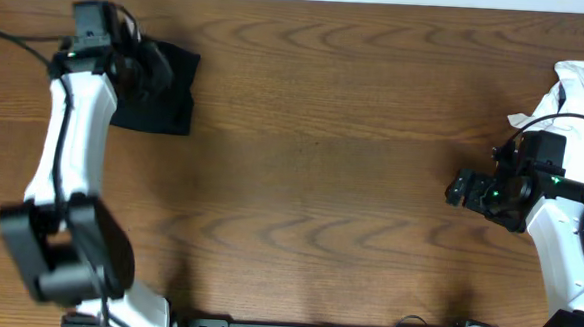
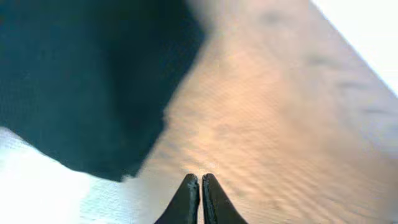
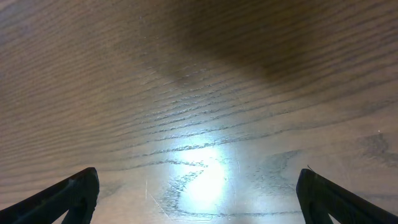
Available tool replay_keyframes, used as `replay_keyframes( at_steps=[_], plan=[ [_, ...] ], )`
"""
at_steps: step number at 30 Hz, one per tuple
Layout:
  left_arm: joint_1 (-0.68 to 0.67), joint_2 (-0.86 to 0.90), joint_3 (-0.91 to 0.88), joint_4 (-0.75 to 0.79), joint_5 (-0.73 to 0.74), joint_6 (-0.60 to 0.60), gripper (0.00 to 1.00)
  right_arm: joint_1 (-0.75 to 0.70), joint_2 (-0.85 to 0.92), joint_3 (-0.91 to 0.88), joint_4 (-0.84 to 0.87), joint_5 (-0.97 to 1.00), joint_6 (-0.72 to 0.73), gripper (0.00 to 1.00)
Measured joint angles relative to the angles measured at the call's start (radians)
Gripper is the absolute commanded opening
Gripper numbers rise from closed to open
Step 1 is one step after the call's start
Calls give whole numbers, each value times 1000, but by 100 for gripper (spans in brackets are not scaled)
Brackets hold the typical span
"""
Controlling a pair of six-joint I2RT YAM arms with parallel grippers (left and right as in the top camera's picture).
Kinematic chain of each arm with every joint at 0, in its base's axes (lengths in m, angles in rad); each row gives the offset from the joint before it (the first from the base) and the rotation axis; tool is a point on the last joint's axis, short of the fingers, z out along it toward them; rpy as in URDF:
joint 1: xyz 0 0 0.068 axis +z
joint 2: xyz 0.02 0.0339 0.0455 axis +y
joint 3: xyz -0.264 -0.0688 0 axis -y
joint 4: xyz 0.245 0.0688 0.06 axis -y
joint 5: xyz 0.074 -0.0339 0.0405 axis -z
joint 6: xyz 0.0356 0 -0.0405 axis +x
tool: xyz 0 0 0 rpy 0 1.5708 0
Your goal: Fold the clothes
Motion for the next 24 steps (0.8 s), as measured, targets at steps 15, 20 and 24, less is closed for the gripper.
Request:
replay_keyframes(
  at_steps=[15, 20, 24],
  plan=[
    [-3, -84, 18, -5, 10, -4, 98, 0, 0, 0, 0, 0, 0, 99],
    [-3, -84, 18, -5, 10, -4, 98, 0, 0, 0, 0, 0, 0, 99],
    [-3, -84, 18, -5, 10, -4, 98, 0, 0, 0, 0, 0, 0, 99]
  ],
)
